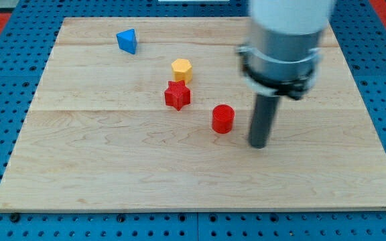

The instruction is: Slide the red circle to the bottom of the red star

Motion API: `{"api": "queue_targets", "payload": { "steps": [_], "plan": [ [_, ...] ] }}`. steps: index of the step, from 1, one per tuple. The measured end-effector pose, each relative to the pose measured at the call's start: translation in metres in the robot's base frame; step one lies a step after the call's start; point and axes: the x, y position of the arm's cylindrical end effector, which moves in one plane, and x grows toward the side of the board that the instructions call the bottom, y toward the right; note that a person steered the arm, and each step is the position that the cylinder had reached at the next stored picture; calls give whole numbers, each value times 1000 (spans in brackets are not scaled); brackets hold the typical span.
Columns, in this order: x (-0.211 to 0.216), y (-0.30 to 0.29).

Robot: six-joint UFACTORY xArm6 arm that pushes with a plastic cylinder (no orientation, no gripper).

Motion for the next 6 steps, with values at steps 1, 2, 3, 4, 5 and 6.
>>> {"api": "queue_targets", "payload": {
  "steps": [1,2,3,4,5,6],
  "plan": [
    [-19,-29],
    [-22,-83],
    [-22,-102],
    [-41,-60],
    [-61,-81],
    [-61,-131]
  ]
}}
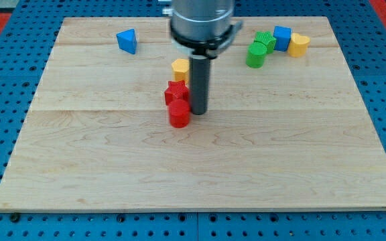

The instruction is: Slide the red circle to the bottom of the red star

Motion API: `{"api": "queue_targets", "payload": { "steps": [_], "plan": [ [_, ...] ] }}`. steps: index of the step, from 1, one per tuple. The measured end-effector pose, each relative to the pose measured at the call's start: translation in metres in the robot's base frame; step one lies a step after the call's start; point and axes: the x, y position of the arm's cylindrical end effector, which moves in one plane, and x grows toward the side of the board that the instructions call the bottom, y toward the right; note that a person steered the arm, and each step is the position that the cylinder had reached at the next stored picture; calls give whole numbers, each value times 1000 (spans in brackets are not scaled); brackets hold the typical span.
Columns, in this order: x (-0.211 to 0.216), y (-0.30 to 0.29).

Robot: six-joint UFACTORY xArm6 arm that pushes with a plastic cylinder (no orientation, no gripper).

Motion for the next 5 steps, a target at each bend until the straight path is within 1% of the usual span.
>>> {"api": "queue_targets", "payload": {
  "steps": [1,2,3,4,5],
  "plan": [
    [9,-6],
    [18,30],
    [53,30],
    [86,-60],
    [29,-107]
  ]
}}
